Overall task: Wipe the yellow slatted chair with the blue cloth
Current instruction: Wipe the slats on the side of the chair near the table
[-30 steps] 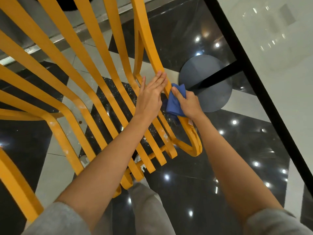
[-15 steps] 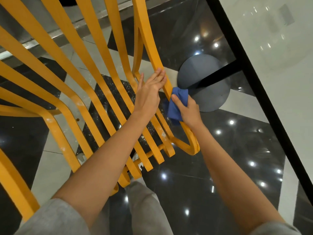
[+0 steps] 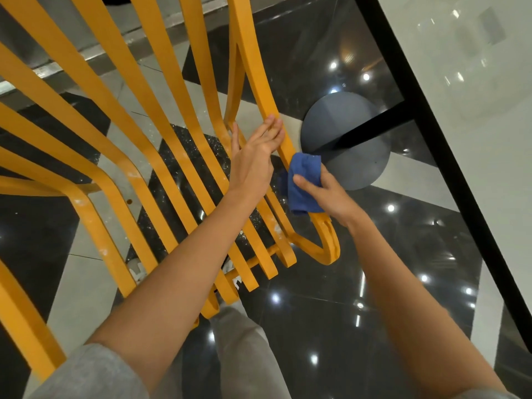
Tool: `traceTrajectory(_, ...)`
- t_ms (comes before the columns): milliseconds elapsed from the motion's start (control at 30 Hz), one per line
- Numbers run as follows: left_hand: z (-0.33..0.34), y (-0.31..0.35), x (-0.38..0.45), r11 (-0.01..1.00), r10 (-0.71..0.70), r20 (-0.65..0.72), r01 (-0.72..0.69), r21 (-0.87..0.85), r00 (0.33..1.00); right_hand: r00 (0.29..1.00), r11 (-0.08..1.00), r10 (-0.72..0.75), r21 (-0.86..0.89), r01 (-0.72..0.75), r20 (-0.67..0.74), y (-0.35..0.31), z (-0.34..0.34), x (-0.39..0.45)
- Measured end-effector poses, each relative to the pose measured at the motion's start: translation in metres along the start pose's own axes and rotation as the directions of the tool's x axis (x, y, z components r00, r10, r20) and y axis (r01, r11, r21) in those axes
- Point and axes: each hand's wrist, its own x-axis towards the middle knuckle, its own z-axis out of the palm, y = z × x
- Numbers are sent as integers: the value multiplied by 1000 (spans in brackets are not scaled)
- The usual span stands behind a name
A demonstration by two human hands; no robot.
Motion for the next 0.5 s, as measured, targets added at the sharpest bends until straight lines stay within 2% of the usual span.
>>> traceTrajectory(100, 0, 3, -1, 1000, -15, -5, 14, -10, 1000, 977, 964, -137, -248, 94, -163, 3, 11, 5)
traceTrajectory(200, -1, 3, -3, 1000, -13, -10, 13, 3, 1000, 934, 967, -121, -251, 35, -336, -4, 21, 18)
traceTrajectory(300, -3, 4, -3, 1000, -7, -24, 7, 21, 1000, 921, 975, -65, -220, -23, -384, 0, 23, 10)
traceTrajectory(433, -5, 7, -3, 999, -15, -16, 16, 52, 1000, 856, 859, -296, -511, 43, -425, 13, 41, -25)
traceTrajectory(500, -4, 7, -2, 998, -19, -6, 19, 56, 1000, 816, 826, -328, -564, 3, -475, 13, 45, -22)
